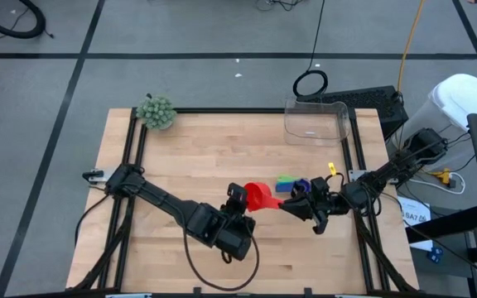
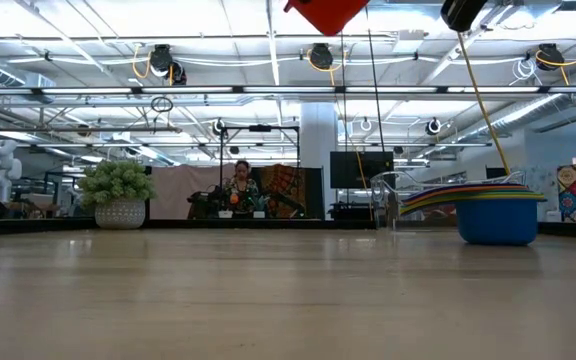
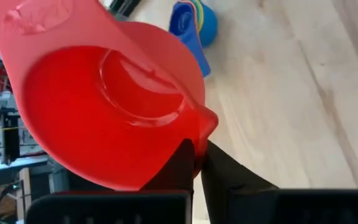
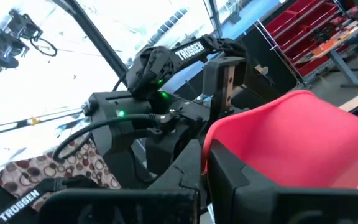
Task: Nest measuring cups in basket
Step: Prepare the orange measuring cup
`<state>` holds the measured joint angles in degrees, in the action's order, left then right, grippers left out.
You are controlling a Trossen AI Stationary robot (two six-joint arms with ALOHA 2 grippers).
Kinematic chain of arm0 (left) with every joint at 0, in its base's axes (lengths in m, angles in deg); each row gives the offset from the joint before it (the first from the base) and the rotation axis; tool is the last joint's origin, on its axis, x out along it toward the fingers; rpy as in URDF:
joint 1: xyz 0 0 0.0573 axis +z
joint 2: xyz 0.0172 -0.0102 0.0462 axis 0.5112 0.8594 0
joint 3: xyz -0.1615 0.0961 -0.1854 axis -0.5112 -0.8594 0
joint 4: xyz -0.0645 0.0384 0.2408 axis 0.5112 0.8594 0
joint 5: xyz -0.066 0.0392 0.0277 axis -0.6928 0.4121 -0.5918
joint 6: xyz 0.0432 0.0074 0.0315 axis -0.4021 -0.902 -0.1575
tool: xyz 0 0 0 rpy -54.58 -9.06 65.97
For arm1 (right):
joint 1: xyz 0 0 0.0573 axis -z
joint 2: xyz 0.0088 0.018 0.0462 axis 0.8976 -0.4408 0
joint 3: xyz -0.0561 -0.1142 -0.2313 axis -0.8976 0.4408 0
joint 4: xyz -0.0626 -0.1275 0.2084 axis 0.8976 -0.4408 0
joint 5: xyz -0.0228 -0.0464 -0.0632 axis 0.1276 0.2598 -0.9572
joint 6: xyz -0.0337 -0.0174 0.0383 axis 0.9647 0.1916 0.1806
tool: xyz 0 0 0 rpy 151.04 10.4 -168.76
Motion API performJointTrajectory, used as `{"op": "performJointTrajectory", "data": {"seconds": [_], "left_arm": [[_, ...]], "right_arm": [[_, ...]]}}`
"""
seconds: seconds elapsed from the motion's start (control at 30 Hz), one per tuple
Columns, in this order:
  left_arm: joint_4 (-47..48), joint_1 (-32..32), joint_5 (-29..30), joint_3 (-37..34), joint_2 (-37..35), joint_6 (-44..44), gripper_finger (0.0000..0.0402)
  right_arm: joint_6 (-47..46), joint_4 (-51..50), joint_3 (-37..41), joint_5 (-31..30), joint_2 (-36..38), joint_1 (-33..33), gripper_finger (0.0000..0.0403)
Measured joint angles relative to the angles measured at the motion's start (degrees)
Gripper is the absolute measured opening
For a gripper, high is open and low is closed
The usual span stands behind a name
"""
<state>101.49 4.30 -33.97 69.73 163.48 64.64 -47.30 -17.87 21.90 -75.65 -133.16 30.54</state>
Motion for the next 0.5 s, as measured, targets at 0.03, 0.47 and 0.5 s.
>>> {"op": "performJointTrajectory", "data": {"seconds": [0.03, 0.47, 0.5], "left_arm": [[-0.06, 0.03, -0.02, -0.01, 0.0, -0.16, 0.0011], [3.77, -0.33, -3.3, -0.12, 0.0, 4.04, 0.0006], [3.51, -0.25, -3.9, -0.11, 0.0, 4.48, 0.0006]], "right_arm": [[0.15, 0.03, 0.0, 0.01, 0.0, -0.02, 0.0], [9.96, 3.43, -0.07, 3.08, 1.69, -0.33, 0.0077], [11.17, 4.15, -0.12, 4.17, 2.3, -0.36, 0.0097]]}}
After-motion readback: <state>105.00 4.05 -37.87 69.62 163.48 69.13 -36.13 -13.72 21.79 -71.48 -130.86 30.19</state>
